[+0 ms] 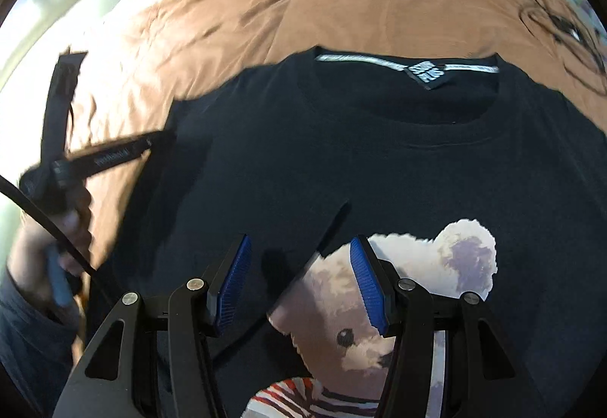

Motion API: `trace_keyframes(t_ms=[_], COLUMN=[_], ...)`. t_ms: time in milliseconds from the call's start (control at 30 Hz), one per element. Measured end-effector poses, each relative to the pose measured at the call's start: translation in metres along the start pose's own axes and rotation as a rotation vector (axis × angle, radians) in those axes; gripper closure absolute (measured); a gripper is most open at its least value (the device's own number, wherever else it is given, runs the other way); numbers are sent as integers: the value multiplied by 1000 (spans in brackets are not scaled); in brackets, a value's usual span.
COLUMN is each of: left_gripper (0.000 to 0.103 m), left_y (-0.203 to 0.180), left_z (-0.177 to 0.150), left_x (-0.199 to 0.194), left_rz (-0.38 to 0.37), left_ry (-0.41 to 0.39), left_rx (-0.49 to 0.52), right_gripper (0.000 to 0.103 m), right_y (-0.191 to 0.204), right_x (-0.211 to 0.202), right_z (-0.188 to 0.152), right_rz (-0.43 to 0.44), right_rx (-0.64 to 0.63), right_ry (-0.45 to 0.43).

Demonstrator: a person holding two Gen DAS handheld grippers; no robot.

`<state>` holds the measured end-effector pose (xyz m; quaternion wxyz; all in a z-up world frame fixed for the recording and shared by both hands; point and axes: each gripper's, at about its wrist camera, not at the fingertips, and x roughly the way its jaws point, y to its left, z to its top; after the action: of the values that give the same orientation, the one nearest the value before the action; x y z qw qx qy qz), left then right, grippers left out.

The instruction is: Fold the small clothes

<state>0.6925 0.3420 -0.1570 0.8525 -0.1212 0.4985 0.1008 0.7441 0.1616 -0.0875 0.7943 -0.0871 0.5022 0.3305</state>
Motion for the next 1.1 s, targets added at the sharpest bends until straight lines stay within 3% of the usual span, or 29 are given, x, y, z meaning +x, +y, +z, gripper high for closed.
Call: trace_keyframes(t_ms=[233, 533, 567, 667, 700, 733, 800, 867, 1000, 1100], left_gripper=[76, 76, 76, 75, 69, 65, 41, 31, 17, 15], left_y=[4, 5, 2, -11, -18, -23, -39, -52, -86, -114], left_z=[-40, -90, -93, -98, -101, -102, -104, -107, -117, -123], left_x=[-25, -80, -88, -107, -115, -120, -135, -148, -173, -185], left_rz=[-31, -23, -23, -24, -26, -28, -35, -40, -65, -80], left_ry=[25, 7, 2, -16, -24, -29, -55, -81, -122, -134], left_rx=[-13, -60, -59, -56, -51, -46, -30, -17, -6, 25], right_gripper=[51, 51, 49, 30, 24, 23, 23, 23, 15, 14], right_y=[14, -5, -7, -16, -19, -26, -35, -48, -79, -102], right_x=[-4, -68, -79, -113, -123, -139, -159, -178, -215, -236], right_z=[-17, -56, -62, -80, -85, -94, -106, -119, -145, -166], right_rz=[-46, -39, -39, -41, -41, -27, -14, -1, -8, -3], right_rx=[-53, -16, -11, 9, 11, 18, 38, 63, 112, 158], right_ry=[32, -23, -31, -75, -94, -123, -151, -177, -232, -267])
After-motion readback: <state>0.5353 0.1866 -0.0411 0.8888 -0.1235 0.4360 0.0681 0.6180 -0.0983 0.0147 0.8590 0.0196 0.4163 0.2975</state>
